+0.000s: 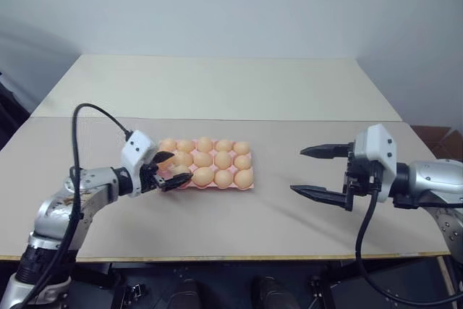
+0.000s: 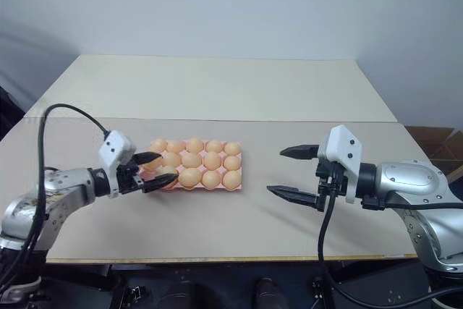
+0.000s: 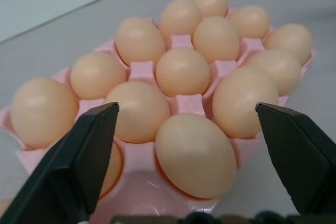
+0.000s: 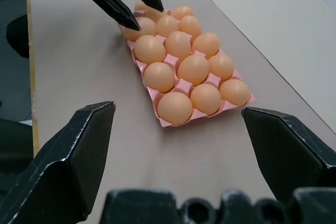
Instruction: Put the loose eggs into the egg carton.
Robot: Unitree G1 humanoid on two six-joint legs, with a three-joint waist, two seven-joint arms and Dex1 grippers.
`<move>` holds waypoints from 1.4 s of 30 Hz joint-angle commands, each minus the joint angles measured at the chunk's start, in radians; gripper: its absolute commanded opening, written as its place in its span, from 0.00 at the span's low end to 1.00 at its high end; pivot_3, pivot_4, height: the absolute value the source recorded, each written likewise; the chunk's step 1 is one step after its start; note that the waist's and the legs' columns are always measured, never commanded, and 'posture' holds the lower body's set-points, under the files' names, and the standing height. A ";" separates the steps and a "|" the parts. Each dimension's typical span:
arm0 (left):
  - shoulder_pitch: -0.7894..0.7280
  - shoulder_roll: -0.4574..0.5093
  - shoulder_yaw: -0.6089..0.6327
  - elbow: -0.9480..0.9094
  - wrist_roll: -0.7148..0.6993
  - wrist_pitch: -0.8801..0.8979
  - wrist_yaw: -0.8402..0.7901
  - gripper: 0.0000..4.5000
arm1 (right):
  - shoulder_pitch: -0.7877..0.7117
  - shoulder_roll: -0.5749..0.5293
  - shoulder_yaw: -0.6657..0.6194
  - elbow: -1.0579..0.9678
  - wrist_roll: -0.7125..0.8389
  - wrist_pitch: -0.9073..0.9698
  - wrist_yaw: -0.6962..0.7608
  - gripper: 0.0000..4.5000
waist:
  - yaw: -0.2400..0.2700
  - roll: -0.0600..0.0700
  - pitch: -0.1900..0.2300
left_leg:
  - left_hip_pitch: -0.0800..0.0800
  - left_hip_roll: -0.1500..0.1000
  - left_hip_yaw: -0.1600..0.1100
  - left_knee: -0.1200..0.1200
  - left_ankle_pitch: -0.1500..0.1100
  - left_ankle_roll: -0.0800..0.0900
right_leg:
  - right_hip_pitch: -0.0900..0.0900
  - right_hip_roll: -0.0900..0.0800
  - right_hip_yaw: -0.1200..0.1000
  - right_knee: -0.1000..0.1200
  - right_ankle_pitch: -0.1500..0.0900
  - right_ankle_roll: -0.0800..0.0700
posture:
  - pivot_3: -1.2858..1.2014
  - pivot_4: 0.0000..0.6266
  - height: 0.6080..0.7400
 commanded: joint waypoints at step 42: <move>0.192 0.066 0.312 -0.053 -0.112 0.177 0.318 1.00 | -0.098 0.020 0.084 0.153 -0.042 -0.136 0.108 1.00 | 0.016 0.000 0.000 | 0.001 0.000 0.001 0.000 0.000 0.000 | 0.000 0.000 -0.001 0.000 -0.001 -0.002 | 0.52 0.24 1.00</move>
